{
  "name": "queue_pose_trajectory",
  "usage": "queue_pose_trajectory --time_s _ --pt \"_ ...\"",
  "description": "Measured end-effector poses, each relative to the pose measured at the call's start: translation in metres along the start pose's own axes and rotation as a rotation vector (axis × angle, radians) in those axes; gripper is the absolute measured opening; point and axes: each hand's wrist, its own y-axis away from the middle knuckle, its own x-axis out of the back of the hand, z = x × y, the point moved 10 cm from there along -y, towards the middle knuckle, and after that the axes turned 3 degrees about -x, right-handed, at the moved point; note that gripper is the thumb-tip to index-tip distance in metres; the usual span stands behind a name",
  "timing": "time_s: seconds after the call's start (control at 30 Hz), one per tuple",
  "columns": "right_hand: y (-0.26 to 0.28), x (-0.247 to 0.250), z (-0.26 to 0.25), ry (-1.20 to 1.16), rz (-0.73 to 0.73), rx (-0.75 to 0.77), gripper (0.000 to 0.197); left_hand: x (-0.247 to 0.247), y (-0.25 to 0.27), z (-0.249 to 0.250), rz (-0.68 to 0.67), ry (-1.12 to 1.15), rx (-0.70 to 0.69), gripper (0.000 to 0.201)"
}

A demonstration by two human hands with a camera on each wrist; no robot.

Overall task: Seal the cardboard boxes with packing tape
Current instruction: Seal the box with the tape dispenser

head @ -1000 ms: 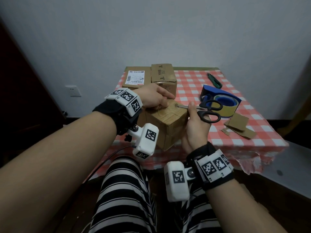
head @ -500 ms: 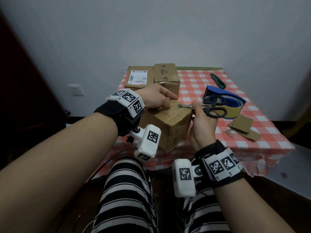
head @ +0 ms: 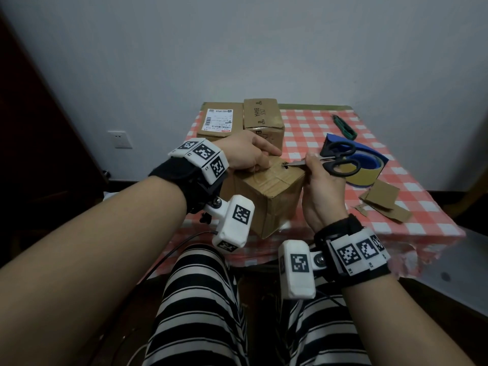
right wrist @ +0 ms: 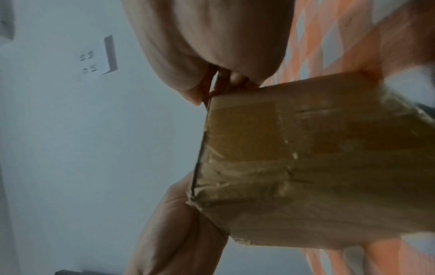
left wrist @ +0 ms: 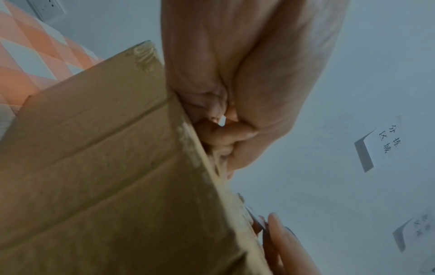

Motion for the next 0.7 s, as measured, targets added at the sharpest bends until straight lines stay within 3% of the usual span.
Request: queue_pose_trajectory --time_s 0.17,0.4,0.7 --pt "-0.003 0.006 -0.006 0.011 0.053 0.065 0.009 0.001 0.001 0.0 -0.001 0.002 0.002 0.035" --pt "-0.012 0.003 -0.032 0.065 -0.029 0.115 0.009 0.0 -0.001 -0.001 -0.011 0.007 0.008 0.036" --pt "-0.016 -0.02 -0.048 0.492 -0.225 0.14 0.019 0.0 -0.003 -0.002 -0.067 0.04 0.023 0.036"
